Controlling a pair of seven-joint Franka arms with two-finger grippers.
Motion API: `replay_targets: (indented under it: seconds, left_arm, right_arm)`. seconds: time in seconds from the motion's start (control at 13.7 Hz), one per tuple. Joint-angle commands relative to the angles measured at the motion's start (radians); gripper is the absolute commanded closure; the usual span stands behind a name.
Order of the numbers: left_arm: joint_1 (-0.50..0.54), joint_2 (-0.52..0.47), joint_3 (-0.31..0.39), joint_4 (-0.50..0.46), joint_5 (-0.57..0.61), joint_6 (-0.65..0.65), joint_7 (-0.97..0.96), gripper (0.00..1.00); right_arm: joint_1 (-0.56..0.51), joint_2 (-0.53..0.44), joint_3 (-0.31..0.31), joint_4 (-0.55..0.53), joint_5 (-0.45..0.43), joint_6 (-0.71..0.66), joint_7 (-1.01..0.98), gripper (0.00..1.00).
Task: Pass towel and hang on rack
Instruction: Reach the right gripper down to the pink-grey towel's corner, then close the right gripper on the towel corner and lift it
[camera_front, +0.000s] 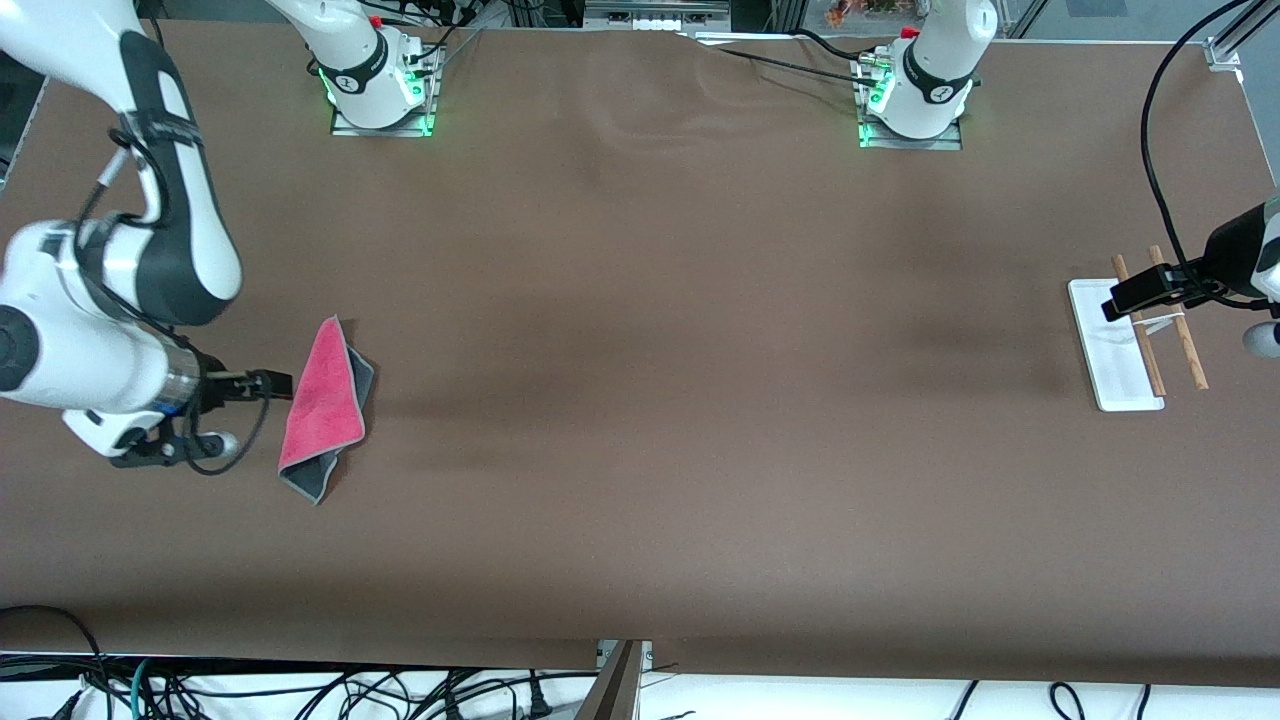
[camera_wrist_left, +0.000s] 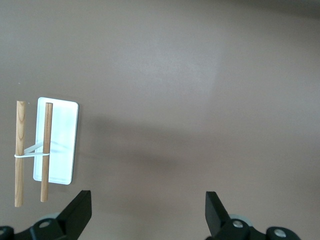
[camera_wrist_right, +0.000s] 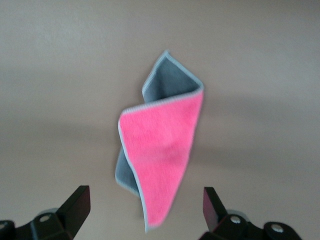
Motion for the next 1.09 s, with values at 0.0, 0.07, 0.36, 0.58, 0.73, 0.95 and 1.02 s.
replay_targets:
  seconds: [0.0, 0.07, 0.36, 0.58, 0.73, 0.95, 1.02]
  left_arm:
    - [0.002, 0.026, -0.001, 0.042, 0.002, -0.023, 0.014, 0.0]
    - [0.005, 0.035, 0.001, 0.042, 0.002, -0.023, 0.014, 0.0]
    - [0.007, 0.039, 0.001, 0.044, 0.0, -0.023, 0.014, 0.0]
    - [0.007, 0.039, 0.001, 0.042, 0.002, -0.023, 0.014, 0.0]
    - [0.005, 0.039, 0.001, 0.044, 0.0, -0.023, 0.014, 0.0]
    - [0.007, 0.039, 0.001, 0.042, -0.001, -0.023, 0.009, 0.0]
    - [0.008, 0.039, 0.002, 0.044, -0.003, -0.02, 0.005, 0.0]
  right_arm:
    - [0.02, 0.099, 0.001, 0.015, -0.008, 0.092, 0.016, 0.0]
    - [0.02, 0.13, 0.001, 0.013, -0.006, 0.12, 0.037, 0.0]
    - [0.032, 0.198, 0.001, 0.013, -0.006, 0.19, 0.058, 0.0]
    - [0.037, 0.226, 0.001, 0.013, -0.011, 0.238, 0.058, 0.0]
    - [0.048, 0.242, 0.001, 0.013, -0.009, 0.272, 0.058, 0.0]
    - [0.049, 0.253, 0.001, 0.013, -0.009, 0.283, 0.056, 0.2]
    - [0.049, 0.253, 0.001, 0.013, -0.009, 0.28, 0.056, 0.33]
